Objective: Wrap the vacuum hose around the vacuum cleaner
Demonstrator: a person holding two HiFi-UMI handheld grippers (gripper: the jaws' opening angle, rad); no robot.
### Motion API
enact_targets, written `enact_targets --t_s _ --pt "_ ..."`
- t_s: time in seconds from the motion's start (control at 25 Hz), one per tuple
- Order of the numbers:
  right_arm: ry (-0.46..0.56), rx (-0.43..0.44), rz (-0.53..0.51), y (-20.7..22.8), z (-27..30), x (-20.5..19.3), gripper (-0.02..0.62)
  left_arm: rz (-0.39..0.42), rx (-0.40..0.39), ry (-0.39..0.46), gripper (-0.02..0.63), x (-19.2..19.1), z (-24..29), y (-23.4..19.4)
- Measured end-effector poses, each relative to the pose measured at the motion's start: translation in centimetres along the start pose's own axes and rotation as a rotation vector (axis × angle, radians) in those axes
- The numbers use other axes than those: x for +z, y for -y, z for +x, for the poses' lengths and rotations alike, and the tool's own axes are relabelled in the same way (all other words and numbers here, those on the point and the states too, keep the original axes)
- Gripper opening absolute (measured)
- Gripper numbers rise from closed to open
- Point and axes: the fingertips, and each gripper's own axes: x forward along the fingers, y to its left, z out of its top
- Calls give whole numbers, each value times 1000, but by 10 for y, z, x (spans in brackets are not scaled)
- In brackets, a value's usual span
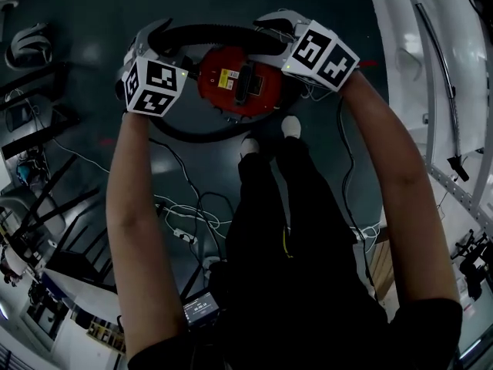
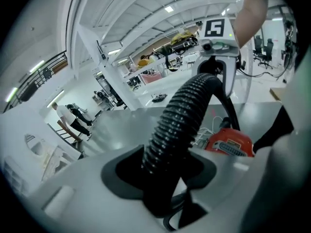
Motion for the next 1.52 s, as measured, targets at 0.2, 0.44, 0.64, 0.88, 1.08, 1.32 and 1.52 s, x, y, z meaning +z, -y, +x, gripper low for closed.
enact_targets --t_s 0.2,0.44,0.64,0.88,1.08,1.32,1.52 --pt "-61 -29 3 -4 -3 -26 279 -50 42 16 190 6 -21 -27" --pt "-83 -24 124 -16 -4 -53 279 -89 33 -24 190 1 -43 -38" --pt "-137 -24 119 -29 1 -69 262 -143 76 -21 190 -1 -66 -58" --pt "-187 -30 158 -40 14 -79 230 -187 79 -32 190 -4 -94 -69" --pt "-232 -63 176 -38 22 -87 188 -305 79 -61 190 -25 -107 -69" --pt "-238 -87 172 -30 29 -88 141 -442 55 -106 190 -60 -104 -47" --pt "-214 -90 142 -25 27 -72 140 -542 65 -127 189 -82 -115 -34"
